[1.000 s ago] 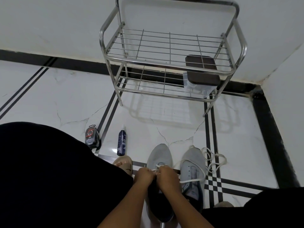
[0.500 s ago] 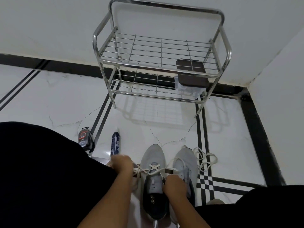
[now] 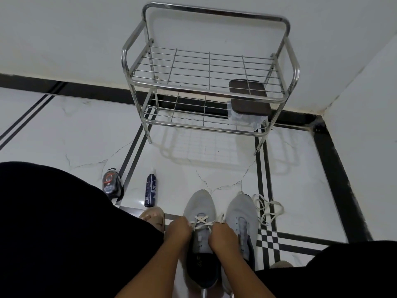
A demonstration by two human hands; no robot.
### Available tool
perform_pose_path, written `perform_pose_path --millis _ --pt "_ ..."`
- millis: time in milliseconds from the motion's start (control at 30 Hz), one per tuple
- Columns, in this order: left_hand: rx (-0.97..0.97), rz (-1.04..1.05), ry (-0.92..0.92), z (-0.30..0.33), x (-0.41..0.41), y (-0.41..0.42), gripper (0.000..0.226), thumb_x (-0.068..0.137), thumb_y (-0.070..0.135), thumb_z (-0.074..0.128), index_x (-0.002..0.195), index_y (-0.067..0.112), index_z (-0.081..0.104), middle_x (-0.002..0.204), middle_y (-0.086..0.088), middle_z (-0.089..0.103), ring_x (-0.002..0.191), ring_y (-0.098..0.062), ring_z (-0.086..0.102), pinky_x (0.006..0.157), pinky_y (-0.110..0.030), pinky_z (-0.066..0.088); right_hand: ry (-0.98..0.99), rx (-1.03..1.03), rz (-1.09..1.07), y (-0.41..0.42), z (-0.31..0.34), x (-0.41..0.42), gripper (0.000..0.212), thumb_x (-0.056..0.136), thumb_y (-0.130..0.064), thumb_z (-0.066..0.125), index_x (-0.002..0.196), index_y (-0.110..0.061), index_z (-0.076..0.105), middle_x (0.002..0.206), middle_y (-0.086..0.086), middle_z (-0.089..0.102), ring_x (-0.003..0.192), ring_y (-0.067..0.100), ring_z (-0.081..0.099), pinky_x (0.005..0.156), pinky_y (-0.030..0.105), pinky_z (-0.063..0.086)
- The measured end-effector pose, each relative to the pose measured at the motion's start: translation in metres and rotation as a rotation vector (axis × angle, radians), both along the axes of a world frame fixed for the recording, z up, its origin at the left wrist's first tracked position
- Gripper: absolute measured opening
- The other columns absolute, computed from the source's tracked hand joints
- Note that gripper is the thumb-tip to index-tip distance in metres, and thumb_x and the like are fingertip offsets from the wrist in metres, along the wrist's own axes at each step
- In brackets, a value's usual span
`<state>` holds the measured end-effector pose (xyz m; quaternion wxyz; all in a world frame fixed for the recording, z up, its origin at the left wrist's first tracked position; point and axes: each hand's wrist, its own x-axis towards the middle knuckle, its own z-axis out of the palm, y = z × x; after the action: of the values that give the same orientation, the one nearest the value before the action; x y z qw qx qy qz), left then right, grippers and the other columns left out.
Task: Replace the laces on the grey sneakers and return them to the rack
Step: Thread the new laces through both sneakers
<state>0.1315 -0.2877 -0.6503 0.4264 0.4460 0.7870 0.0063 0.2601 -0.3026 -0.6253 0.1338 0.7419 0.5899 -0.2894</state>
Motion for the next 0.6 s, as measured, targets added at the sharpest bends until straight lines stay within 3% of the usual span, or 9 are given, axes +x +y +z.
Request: perform_pose_path --millis 100,133,167,233,267,333,400,500,600 --pt "0.294 0.801 -0.066 0.004 -0.031 0.034 0.031 0.097 0.011 0.045 0.121 -0.006 0.055 0.116 -0.022 0.061 0.108 -0.035 0.06 0.082 -0.034 0.048 0.025 -0.014 -0.027 0.001 -0.003 0.006 0.03 0.096 -0.016 0.041 0.118 -0.01 0.06 0.12 0.009 0.063 0.107 0.024 0.063 0.083 0.029 0.05" --pt "0.306 0.981 -0.107 0.006 -0.046 0.046 0.032 0.096 0.01 0.044 0.12 -0.009 0.055 0.112 -0.024 0.061 0.102 -0.036 0.062 0.083 -0.036 0.05 0.032 -0.025 -0.037 0.002 -0.004 0.007 0.029 0.096 -0.016 0.042 0.118 -0.011 0.061 0.12 0.008 0.063 0.106 0.023 0.063 0.081 0.028 0.05" --pt "0.316 1.114 -0.22 0.015 -0.057 0.055 0.036 0.095 0.013 0.044 0.121 -0.009 0.054 0.111 -0.025 0.061 0.094 -0.036 0.063 0.084 -0.04 0.053 0.035 -0.03 -0.041 0.003 -0.004 0.008 0.028 0.095 -0.015 0.044 0.117 -0.011 0.062 0.119 0.008 0.064 0.105 0.022 0.063 0.08 0.026 0.049" --pt "0.371 1.169 -0.284 0.022 -0.062 0.06 0.04 0.092 0.021 0.041 0.12 -0.004 0.051 0.109 -0.026 0.06 0.086 -0.037 0.063 0.081 -0.044 0.053 0.037 -0.038 -0.049 0.004 -0.005 0.009 0.027 0.095 -0.015 0.045 0.114 -0.011 0.063 0.118 0.007 0.064 0.104 0.021 0.064 0.077 0.025 0.049" --pt "0.362 1.002 -0.191 0.028 -0.054 0.062 0.037 0.093 0.024 0.043 0.119 -0.002 0.049 0.111 -0.025 0.06 0.092 -0.038 0.063 0.083 -0.043 0.049 0.038 -0.04 -0.049 0.004 -0.004 0.009 0.026 0.095 -0.015 0.045 0.112 -0.011 0.064 0.117 0.007 0.064 0.104 0.021 0.064 0.077 0.025 0.049" --pt "0.27 0.344 -0.004 0.032 -0.03 0.052 0.033 0.095 0.031 0.048 0.115 0.005 0.049 0.116 -0.019 0.061 0.105 -0.035 0.059 0.087 -0.037 0.045 0.04 -0.036 -0.042 0.004 -0.004 0.008 0.025 0.094 -0.014 0.045 0.11 -0.011 0.064 0.116 0.007 0.064 0.103 0.022 0.064 0.077 0.026 0.049" --pt "0.091 -0.192 0.055 0.022 -0.01 0.034 0.032 0.094 0.036 0.046 0.113 0.011 0.055 0.119 -0.013 0.062 0.109 -0.03 0.058 0.091 -0.033 0.046 0.039 -0.031 -0.037 0.004 -0.003 0.007 0.026 0.092 -0.013 0.046 0.111 -0.012 0.065 0.117 0.008 0.064 0.105 0.023 0.064 0.08 0.028 0.05" --pt "-0.118 -0.352 0.08 -0.002 -0.002 0.013 0.035 0.094 0.032 0.043 0.115 0.01 0.059 0.123 -0.013 0.06 0.113 -0.03 0.057 0.091 -0.032 0.045 0.037 -0.015 -0.041 0.003 -0.002 0.008 0.027 0.093 -0.013 0.044 0.112 -0.01 0.064 0.119 0.009 0.062 0.107 0.024 0.062 0.084 0.029 0.05" --pt "-0.125 -0.235 0.09 0.002 -0.008 0.013 0.034 0.094 0.023 0.041 0.119 0.009 0.059 0.126 -0.011 0.06 0.115 -0.03 0.057 0.091 -0.031 0.046 0.052 -0.01 -0.047 0.002 -0.004 0.009 0.026 0.095 -0.015 0.044 0.111 -0.008 0.063 0.118 0.009 0.062 0.105 0.023 0.062 0.08 0.027 0.049"
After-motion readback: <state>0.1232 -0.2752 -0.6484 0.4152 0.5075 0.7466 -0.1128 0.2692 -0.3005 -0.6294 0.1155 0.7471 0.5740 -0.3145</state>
